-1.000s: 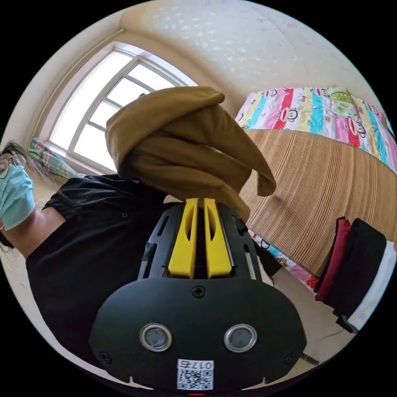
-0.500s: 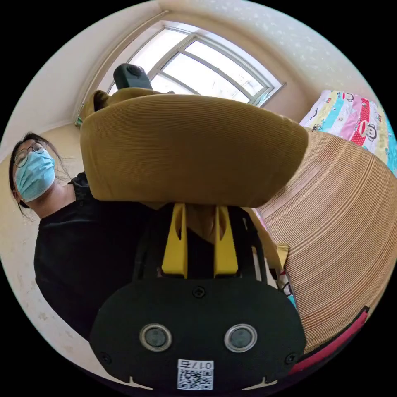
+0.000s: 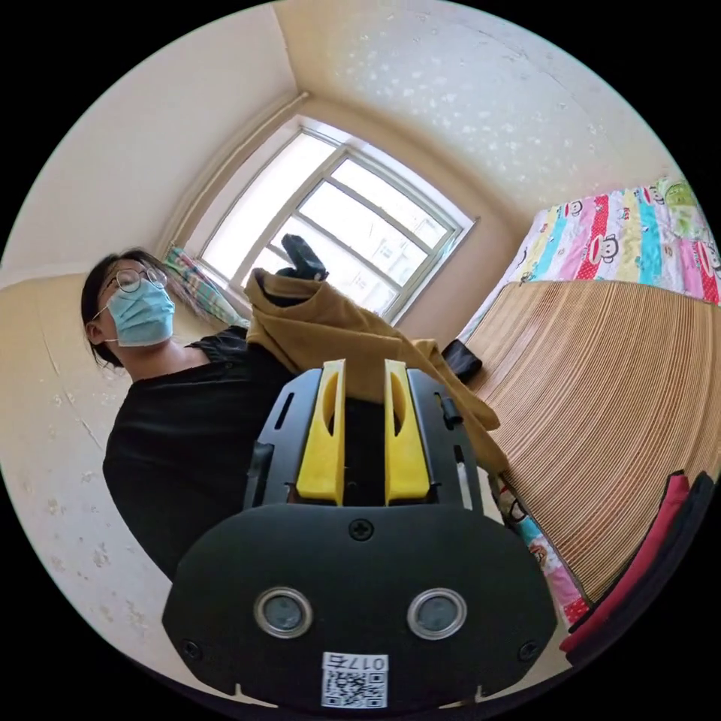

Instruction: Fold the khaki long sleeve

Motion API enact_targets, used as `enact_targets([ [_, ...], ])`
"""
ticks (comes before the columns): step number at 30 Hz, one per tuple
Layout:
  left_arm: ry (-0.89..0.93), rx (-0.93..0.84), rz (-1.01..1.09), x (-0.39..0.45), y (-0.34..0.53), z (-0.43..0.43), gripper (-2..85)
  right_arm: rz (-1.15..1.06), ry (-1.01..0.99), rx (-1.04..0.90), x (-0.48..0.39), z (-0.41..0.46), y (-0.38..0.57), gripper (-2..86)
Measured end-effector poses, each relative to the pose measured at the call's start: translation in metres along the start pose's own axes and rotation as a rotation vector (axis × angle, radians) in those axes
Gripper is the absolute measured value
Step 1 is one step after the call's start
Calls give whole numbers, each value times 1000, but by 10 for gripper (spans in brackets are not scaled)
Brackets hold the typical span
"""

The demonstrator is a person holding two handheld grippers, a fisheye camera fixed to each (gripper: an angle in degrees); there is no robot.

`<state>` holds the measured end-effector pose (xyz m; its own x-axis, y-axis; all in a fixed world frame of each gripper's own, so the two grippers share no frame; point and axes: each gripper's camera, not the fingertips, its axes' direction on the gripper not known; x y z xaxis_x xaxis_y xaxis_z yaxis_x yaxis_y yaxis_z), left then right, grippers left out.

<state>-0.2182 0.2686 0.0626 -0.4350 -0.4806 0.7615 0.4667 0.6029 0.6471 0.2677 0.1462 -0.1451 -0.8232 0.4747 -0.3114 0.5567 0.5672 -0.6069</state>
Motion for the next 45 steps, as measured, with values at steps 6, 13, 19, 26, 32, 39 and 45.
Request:
enact_targets([
  [6,137,98,-74,-52,37,-26,44,-146,-70,-76,50,83,-15,168],
  [13,-15,4,-228,-39,27,-41,45,-231,-162,-219,104,162,-24,38],
  [19,-874,-604,-579,36,-55,-10,47,-197,325,123,93,68,3,26],
  [26,-1651,-502,-830,127,-66,-26,46,-285,695,391,38,48,33,23],
  [32,-1924,-422,-1174,161,-33,-78,45,-377,744,581,27,76,60,22],
  [39,-1769,-332,-1335,141,19,-143,49,-588,1107,684,9,161,86,20],
  [45,-1691,-58,-1273,143,56,-182,82,-645,1199,843,21,191,121,20],
])
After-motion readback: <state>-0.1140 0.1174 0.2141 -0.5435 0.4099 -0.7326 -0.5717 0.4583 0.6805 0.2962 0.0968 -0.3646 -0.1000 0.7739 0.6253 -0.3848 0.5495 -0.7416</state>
